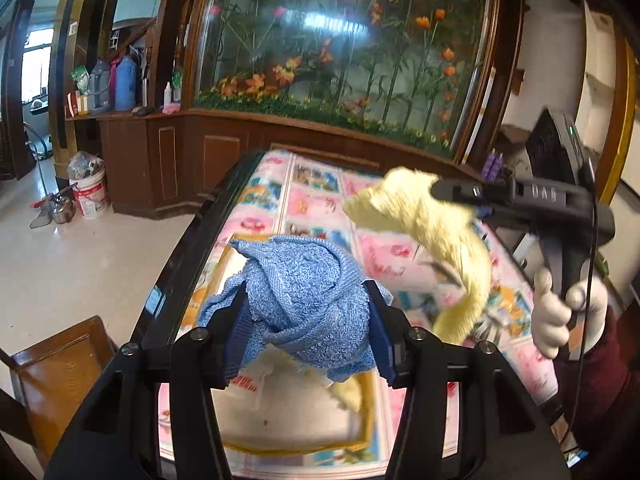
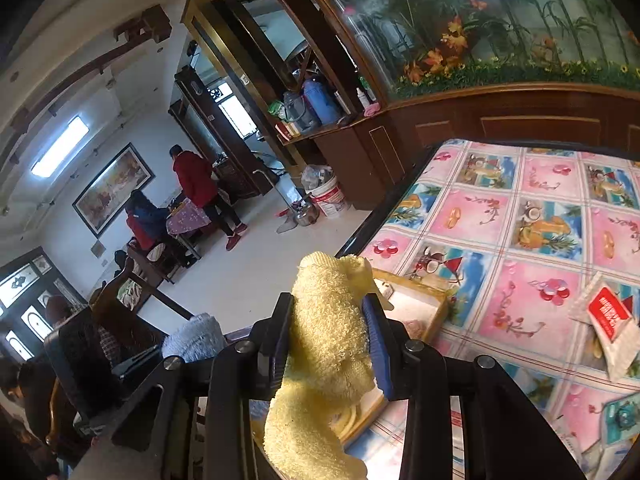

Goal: Organize soft objects
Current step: 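Lift the blue towel and yellow towel and carry them over the tray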

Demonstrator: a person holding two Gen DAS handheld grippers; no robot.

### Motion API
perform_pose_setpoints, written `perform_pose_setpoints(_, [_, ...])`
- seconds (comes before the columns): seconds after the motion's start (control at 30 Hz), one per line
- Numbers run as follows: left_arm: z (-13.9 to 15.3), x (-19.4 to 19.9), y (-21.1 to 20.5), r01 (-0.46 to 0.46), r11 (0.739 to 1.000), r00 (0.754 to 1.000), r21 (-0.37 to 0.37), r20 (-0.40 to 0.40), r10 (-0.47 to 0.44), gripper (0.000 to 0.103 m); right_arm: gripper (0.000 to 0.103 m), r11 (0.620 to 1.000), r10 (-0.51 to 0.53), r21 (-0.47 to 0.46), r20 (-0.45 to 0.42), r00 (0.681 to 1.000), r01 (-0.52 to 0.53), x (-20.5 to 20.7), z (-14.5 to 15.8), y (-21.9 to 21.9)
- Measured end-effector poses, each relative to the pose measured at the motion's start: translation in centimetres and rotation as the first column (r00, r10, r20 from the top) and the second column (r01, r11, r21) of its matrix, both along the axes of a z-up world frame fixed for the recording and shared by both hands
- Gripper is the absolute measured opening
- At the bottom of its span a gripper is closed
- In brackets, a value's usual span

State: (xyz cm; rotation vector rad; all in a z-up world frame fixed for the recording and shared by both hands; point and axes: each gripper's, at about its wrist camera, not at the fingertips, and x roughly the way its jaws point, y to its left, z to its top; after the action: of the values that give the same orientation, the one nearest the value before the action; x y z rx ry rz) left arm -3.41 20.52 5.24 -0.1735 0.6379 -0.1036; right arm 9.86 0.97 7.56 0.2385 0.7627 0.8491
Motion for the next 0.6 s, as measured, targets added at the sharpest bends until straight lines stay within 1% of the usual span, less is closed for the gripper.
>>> perform_pose_setpoints(0.1, [-2.9, 1.0, 0.2, 0.011, 0.999, 0.997, 0.043, -0.074, -0.008, 0.051, 0.036, 1.000, 0.005, 0.002, -0.072, 0.997, -0.005, 1.8, -2.4, 2.7])
perform_pose_setpoints(0.2, [-6.1, 2.0, -0.2, 0.029, 0.996, 0.987, 0.087, -0.157, -0.015, 0.053, 0.036, 0.998, -0.022, -0.060, -0.082, 0.996, 0.017, 3.4, -4.8, 5.3])
perform_pose_setpoints(0.3, [-9.4, 3.6, -1.2, 0.029, 0.983, 0.972, 0.184, -0.234, 0.015, 0.056, 0.036, 0.993, -0.039, -0.118, -0.115, 0.993, 0.025, 5.2, -7.6, 7.4])
perform_pose_setpoints(0.37, [-10.6, 4.2, -1.8, 0.023, 0.969, 0.965, 0.245, -0.260, 0.042, 0.056, 0.036, 0.986, -0.055, -0.164, -0.139, 0.989, 0.032, 6.3, -9.6, 8.5])
perform_pose_setpoints(0.4, [-11.0, 4.4, -2.0, 0.017, 0.964, 0.962, 0.266, -0.267, 0.057, 0.056, 0.036, 0.981, -0.062, -0.192, -0.142, 0.988, 0.034, 6.7, -10.4, 8.9])
perform_pose_setpoints(0.43, [-11.2, 4.6, -2.1, 0.009, 0.962, 0.960, 0.272, -0.271, 0.067, 0.056, 0.036, 0.974, -0.071, -0.223, -0.138, 0.988, 0.039, 7.0, -11.2, 9.3])
perform_pose_setpoints(0.5, [-10.8, 4.4, -1.7, -0.012, 0.969, 0.961, 0.247, -0.264, 0.079, 0.058, 0.036, 0.958, -0.086, -0.282, -0.124, 0.989, 0.048, 7.3, -12.5, 9.9])
perform_pose_setpoints(0.57, [-9.8, 3.8, -1.4, -0.043, 0.972, 0.967, 0.230, -0.236, 0.099, 0.060, 0.038, 0.951, -0.088, -0.304, -0.113, 0.990, 0.049, 7.6, -13.2, 10.2])
perform_pose_setpoints(0.6, [-9.4, 3.4, -1.0, -0.057, 0.972, 0.970, 0.227, -0.219, 0.108, 0.063, 0.040, 0.947, -0.087, -0.317, -0.101, 0.991, 0.051, 7.6, -13.3, 10.2])
